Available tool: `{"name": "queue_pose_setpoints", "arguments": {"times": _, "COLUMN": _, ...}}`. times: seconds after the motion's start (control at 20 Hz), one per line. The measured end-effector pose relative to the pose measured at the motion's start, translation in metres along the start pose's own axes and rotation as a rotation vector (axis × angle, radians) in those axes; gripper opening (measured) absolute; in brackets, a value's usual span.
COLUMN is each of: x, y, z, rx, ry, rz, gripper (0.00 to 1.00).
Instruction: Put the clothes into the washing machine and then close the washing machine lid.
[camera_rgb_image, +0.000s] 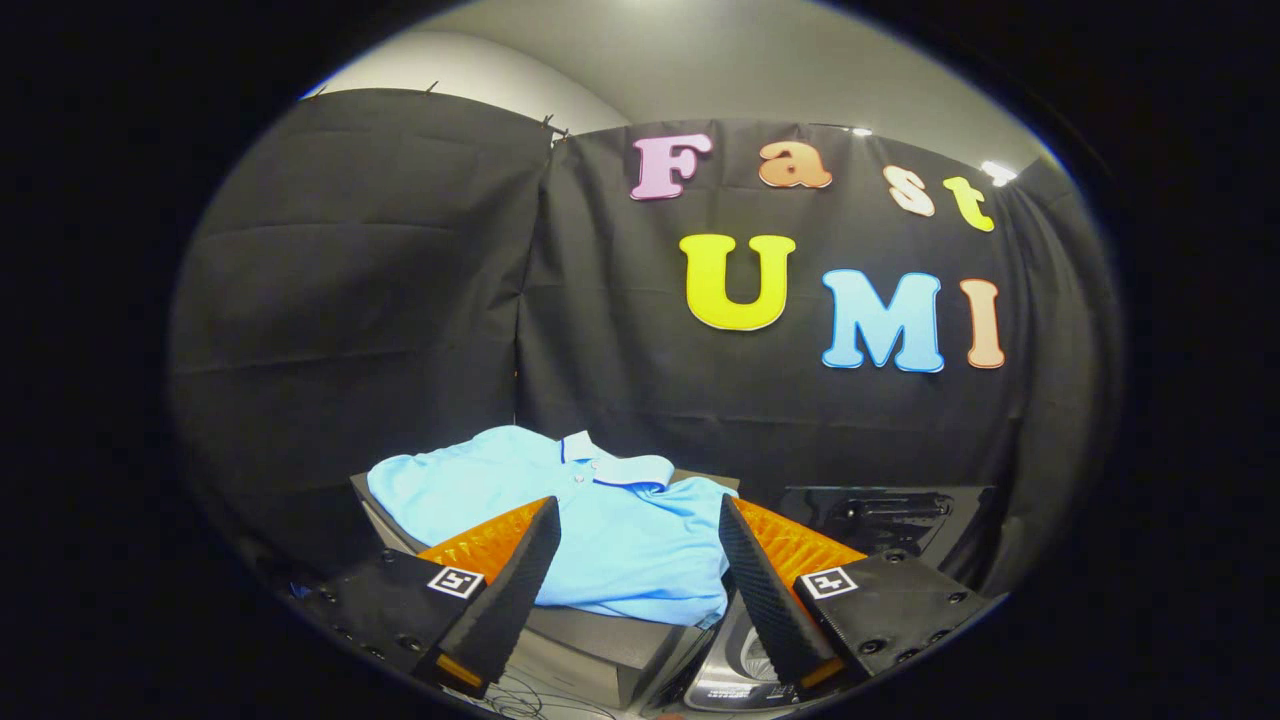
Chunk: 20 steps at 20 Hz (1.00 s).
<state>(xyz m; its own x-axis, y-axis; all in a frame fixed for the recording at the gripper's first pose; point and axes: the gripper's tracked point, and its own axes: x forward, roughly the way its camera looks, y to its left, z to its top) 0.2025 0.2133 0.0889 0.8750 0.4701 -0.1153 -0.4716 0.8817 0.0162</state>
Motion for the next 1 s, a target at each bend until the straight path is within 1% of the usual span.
{"name": "queue_pose_setpoints", "arguments": {"times": 0.55, "x": 0.061, "y": 0.036, "z": 0.005, "rx": -0.007, "ry": 0.085, "rz": 0.108, "gripper": 0.99}}
{"name": "queue_pose_setpoints", "arguments": {"times": 0.7, "x": 0.076, "y": 0.047, "z": 0.003, "rx": 0.02, "ry": 0.141, "rz": 0.136, "gripper": 0.99}}
{"name": "queue_pose_setpoints", "arguments": {"times": 1.0, "x": 0.106, "y": 0.053, "z": -0.004, "rx": 0.031, "ry": 0.24, "rz": 0.164, "gripper": 0.99}}
